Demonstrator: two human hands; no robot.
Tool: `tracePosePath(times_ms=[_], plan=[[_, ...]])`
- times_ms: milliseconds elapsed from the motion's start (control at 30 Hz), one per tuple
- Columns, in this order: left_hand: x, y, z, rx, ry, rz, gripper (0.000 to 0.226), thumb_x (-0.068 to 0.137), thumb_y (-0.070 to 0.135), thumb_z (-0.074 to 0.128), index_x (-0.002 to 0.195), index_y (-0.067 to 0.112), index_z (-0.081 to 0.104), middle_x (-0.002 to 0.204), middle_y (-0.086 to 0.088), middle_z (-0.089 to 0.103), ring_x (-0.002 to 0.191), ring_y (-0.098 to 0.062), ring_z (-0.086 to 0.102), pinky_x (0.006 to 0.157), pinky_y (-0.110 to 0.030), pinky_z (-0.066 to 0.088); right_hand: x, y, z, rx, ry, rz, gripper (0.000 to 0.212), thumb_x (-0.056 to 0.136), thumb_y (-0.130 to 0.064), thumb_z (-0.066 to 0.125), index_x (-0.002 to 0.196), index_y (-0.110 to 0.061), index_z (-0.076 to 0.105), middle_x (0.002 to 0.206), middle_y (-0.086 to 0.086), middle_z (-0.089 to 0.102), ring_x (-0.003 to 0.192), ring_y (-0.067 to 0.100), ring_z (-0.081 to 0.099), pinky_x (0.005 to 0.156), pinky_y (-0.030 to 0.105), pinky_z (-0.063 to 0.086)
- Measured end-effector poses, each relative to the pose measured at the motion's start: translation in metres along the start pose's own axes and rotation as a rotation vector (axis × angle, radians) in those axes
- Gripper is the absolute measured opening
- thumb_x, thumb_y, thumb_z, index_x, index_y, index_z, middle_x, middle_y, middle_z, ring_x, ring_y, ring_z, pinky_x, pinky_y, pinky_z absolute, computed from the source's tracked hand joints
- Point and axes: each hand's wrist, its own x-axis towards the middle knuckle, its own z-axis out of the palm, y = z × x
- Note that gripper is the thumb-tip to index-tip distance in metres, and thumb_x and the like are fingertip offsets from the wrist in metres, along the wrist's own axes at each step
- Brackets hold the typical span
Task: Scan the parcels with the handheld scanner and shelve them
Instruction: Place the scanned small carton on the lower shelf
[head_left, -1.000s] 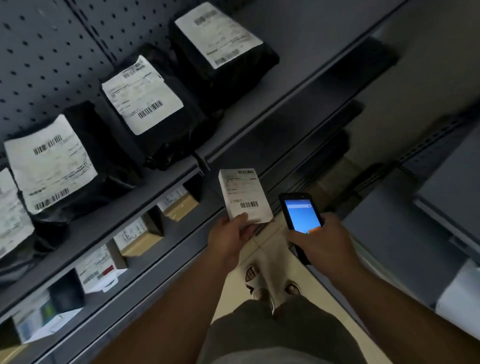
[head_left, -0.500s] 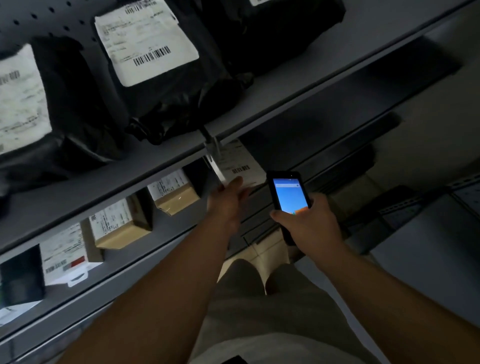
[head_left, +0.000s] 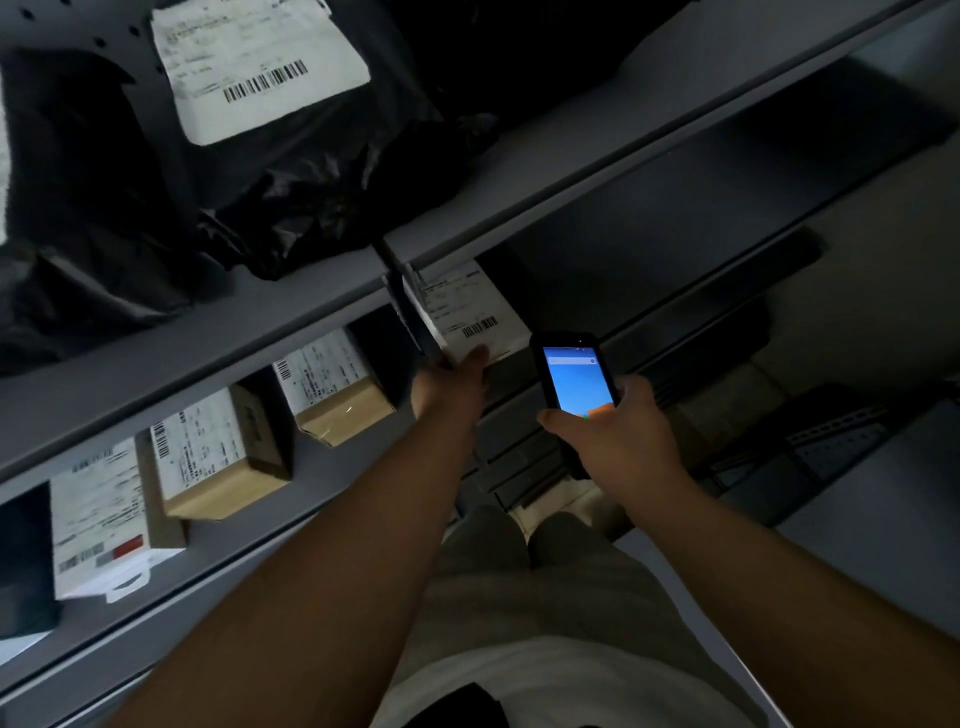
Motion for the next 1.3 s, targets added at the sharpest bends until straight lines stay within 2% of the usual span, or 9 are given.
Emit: tracePosePath(times_ms=[100,233,400,533,667,833,900,1067,1300], plan=[[-0.010,0.007,-0.008,0.121,-0.018,0.034,0.054,0.093,0.052,0.073,0.136,0.019,0.067,0.127,0.000,0.073,0.104,-0.021,0.071,0.085,-0.034,0.061,-0.006,-0.004,-0.004,-0.004,-0.013,0.002,0.081,0.076,-0.039,0.093,0.134,-0.024,0.038,0.100,-0.007,0.054,0.086,0.007,0.056,0.063,0.023,0.046],[-0.038,0.019,-0.022,0.082,-0.043,-0.057,0.076,0.089,0.052,0.077,0.151,0.016,0.051,0.138,-0.003,0.065,0.111,-0.027,0.071,0.099,-0.045,0.059,-0.024,-0.012,-0.013,-0.006,-0.015,0.014,0.079,0.074,-0.039,0.094,0.127,-0.025,0.037,0.101,-0.005,0.056,0.088,0.010,0.058,0.068,0.028,0.051],[-0.079,0.031,-0.044,0.160,-0.108,-0.035,0.081,0.083,0.054,0.078,0.149,0.017,0.051,0.124,-0.002,0.070,0.099,-0.025,0.074,0.092,-0.043,0.063,-0.054,-0.028,-0.028,-0.063,0.001,0.028,0.078,0.073,-0.040,0.094,0.123,-0.025,0.037,0.100,-0.003,0.057,0.088,0.013,0.059,0.073,0.034,0.055],[-0.112,0.039,-0.067,0.278,-0.180,-0.033,0.079,0.075,0.061,0.072,0.136,0.012,0.062,0.123,-0.011,0.074,0.103,-0.028,0.073,0.090,-0.040,0.063,-0.081,-0.046,-0.039,-0.112,0.008,0.041,0.080,0.073,-0.040,0.094,0.129,-0.021,0.040,0.098,-0.004,0.054,0.084,0.011,0.056,0.073,0.033,0.052],[-0.140,0.049,-0.088,0.385,-0.238,0.008,0.062,0.093,0.051,0.071,0.141,0.014,0.057,0.132,-0.008,0.067,0.118,-0.027,0.065,0.102,-0.039,0.055,-0.102,-0.060,-0.048,-0.177,-0.001,0.043,0.075,0.071,-0.041,0.094,0.117,-0.019,0.040,0.097,0.001,0.057,0.087,0.020,0.061,0.082,0.043,0.059],[-0.161,0.058,-0.108,0.504,-0.258,0.073,0.036,0.101,0.039,0.062,0.126,0.012,0.059,0.124,-0.006,0.063,0.105,-0.023,0.060,0.079,-0.025,0.041,-0.114,-0.071,-0.056,-0.266,-0.034,-0.011,0.073,0.074,-0.042,0.092,0.115,-0.020,0.037,0.099,0.000,0.055,0.088,0.019,0.059,0.075,0.036,0.054],[-0.172,0.055,-0.116,0.549,-0.236,0.092,0.036,0.099,0.042,0.063,0.124,0.016,0.059,0.125,-0.005,0.062,0.105,-0.024,0.061,0.080,-0.027,0.043,-0.117,-0.073,-0.058,-0.289,-0.056,-0.019,0.073,0.074,-0.044,0.092,0.115,-0.020,0.037,0.102,0.003,0.056,0.091,0.021,0.059,0.076,0.037,0.055],[-0.211,0.031,-0.133,0.726,-0.127,0.135,0.066,0.096,0.055,0.060,0.151,0.020,0.046,0.150,-0.012,0.049,0.137,-0.037,0.048,0.109,-0.051,0.048,-0.129,-0.074,-0.056,-0.391,-0.152,-0.100,0.071,0.075,-0.042,0.091,0.116,-0.019,0.039,0.108,0.005,0.056,0.089,0.021,0.057,0.064,0.031,0.046],[-0.273,-0.022,-0.189,0.754,0.089,0.039,0.068,0.097,0.057,0.059,0.155,0.028,0.040,0.159,-0.002,0.040,0.146,-0.030,0.036,0.113,-0.051,0.041,-0.169,-0.066,-0.014,-0.576,-0.356,-0.223,0.072,0.074,-0.048,0.087,0.120,-0.019,0.040,0.109,0.005,0.058,0.091,0.025,0.061,0.063,0.033,0.047]])
